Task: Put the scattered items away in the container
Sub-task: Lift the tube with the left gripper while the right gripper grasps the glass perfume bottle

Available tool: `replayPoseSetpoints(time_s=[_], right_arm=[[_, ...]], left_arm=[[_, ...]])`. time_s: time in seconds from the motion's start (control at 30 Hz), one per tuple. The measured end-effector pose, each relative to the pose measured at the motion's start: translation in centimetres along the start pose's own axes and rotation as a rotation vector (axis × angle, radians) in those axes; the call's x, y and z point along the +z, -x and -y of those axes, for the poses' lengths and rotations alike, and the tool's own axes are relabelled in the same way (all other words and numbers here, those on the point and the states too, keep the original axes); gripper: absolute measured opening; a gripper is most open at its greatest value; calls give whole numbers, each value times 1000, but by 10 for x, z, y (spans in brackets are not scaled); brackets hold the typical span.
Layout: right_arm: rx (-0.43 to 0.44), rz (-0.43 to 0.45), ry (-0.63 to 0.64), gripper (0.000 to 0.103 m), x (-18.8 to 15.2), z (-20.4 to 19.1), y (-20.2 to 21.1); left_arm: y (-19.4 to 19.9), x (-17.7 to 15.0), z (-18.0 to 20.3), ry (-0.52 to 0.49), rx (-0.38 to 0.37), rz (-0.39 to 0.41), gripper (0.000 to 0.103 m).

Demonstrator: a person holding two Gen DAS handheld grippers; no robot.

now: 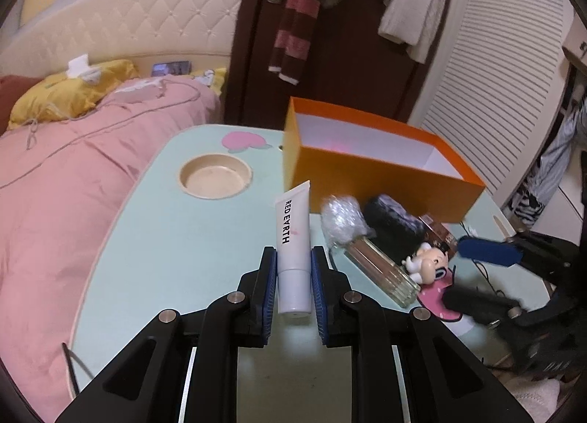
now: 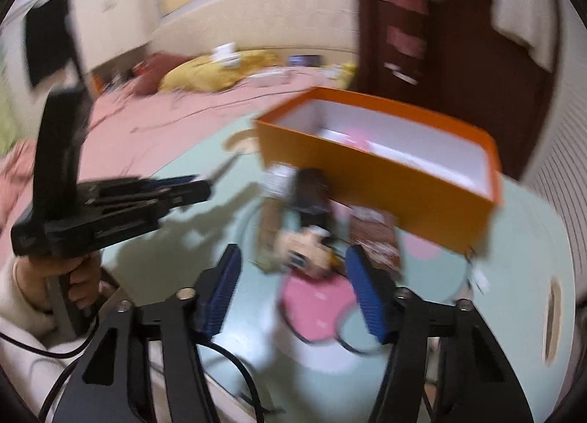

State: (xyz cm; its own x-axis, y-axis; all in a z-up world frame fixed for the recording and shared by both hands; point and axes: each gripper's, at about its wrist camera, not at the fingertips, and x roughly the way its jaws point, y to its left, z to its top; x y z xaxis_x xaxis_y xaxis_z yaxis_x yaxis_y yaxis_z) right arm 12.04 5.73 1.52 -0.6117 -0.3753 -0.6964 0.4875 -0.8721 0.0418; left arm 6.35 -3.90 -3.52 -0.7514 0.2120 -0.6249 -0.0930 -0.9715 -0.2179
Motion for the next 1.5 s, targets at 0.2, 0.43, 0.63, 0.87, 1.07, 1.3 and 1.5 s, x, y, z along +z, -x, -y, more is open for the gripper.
replayPoseSetpoints(time_s=[0.2, 0.43, 0.63, 0.87, 1.07, 1.3, 1.5], right_arm=[[72, -51, 35, 54, 18, -21, -34], [-22, -108, 17, 40, 17, -14, -56], [-93, -116, 109, 38, 13, -26, -62], [-19, -124, 121, 19, 9, -31, -65], [45, -102, 88, 19, 7, -28, -59], [117, 41, -78, 19, 17, 0, -16], [101, 141, -142, 19, 39, 20, 4]], left_arm=[[2, 1, -13, 24, 10, 10, 17], [-2, 1, -15, 26, 0, 12, 17], [-3, 0, -19, 42, 3, 9, 17], [0, 2, -22, 57, 9, 22, 17], [5, 2, -19, 55, -4, 47, 17], [21, 6, -6, 10, -13, 141, 17], [18, 21, 9, -27, -26, 141, 17]])
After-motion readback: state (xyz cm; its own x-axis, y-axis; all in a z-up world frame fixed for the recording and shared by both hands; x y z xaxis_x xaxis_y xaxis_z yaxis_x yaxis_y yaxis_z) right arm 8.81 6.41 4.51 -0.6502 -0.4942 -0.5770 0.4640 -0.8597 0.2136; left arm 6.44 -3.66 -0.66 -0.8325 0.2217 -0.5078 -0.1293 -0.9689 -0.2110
